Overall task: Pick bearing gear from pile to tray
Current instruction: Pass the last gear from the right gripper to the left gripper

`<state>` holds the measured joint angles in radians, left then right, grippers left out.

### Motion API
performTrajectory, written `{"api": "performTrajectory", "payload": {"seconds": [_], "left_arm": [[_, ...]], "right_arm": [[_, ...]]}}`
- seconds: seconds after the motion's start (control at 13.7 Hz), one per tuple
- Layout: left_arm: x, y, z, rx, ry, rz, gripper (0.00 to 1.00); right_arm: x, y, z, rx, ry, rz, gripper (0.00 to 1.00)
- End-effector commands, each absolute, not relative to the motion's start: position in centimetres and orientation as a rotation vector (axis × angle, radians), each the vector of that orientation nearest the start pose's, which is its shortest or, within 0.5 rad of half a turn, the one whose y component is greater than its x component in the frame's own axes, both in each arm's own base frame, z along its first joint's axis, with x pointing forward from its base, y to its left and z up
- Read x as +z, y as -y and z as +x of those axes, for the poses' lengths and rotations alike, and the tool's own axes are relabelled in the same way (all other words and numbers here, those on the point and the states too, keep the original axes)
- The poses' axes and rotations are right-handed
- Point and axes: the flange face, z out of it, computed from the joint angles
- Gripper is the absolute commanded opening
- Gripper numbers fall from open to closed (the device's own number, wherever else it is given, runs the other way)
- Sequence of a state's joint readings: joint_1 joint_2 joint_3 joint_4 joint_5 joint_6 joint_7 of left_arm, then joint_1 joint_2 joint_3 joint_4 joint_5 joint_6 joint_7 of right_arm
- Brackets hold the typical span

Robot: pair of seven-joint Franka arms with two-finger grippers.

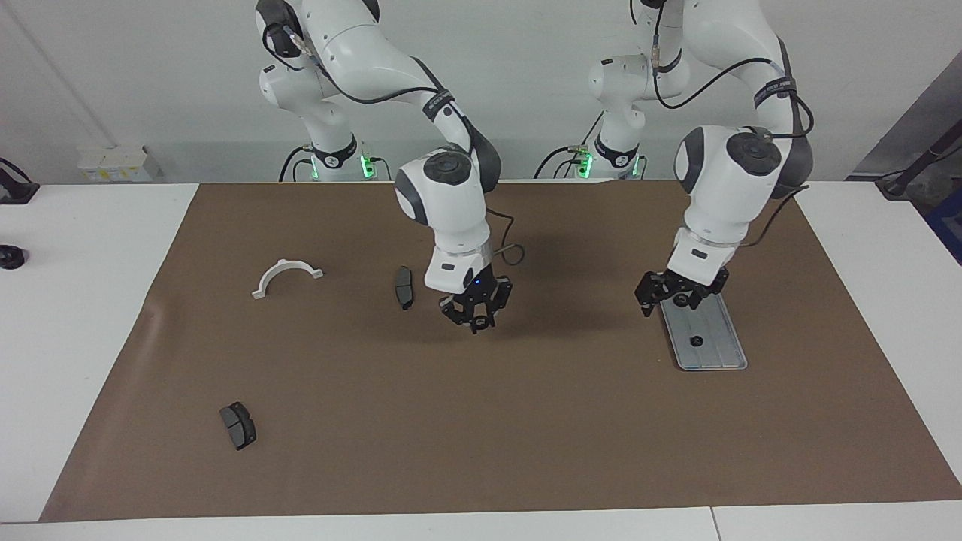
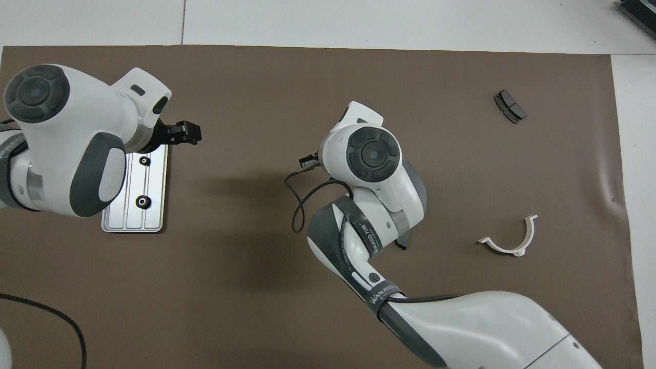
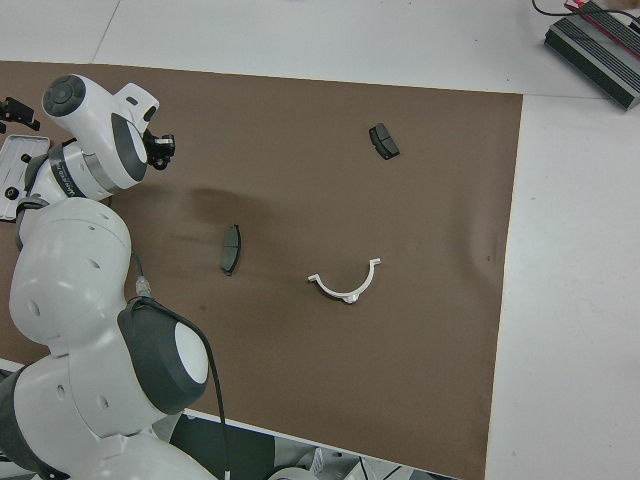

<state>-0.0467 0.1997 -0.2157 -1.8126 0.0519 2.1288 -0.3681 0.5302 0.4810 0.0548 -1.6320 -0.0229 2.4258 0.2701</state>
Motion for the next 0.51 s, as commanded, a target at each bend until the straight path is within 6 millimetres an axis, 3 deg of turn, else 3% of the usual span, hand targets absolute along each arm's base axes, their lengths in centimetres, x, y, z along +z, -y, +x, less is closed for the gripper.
{"api": "performTrajectory", "payload": {"seconds": [0.0,0.22,0.36,0.44], "left_arm": [[44.2,17.5,60.0,-0.169,0.165,-3.173,1.0],[44.3,17.8,59.9,-0.173,0.185,-3.174,1.0],[44.2,18.2,59.8,-0.172,0.175,-3.175,1.0],[44.2,19.1,59.5,-0.179,0.151,-3.178,1.0]], "right_arm": [[34.9,-42.0,58.3,-0.488,0.432,-2.883,0.03],[34.8,-45.1,56.7,-0.56,0.458,-2.816,0.03],[32.8,-48.7,54.1,-0.56,0.448,-2.781,0.07],[31.8,-49.3,53.7,-0.56,0.458,-2.778,0.1]]}}
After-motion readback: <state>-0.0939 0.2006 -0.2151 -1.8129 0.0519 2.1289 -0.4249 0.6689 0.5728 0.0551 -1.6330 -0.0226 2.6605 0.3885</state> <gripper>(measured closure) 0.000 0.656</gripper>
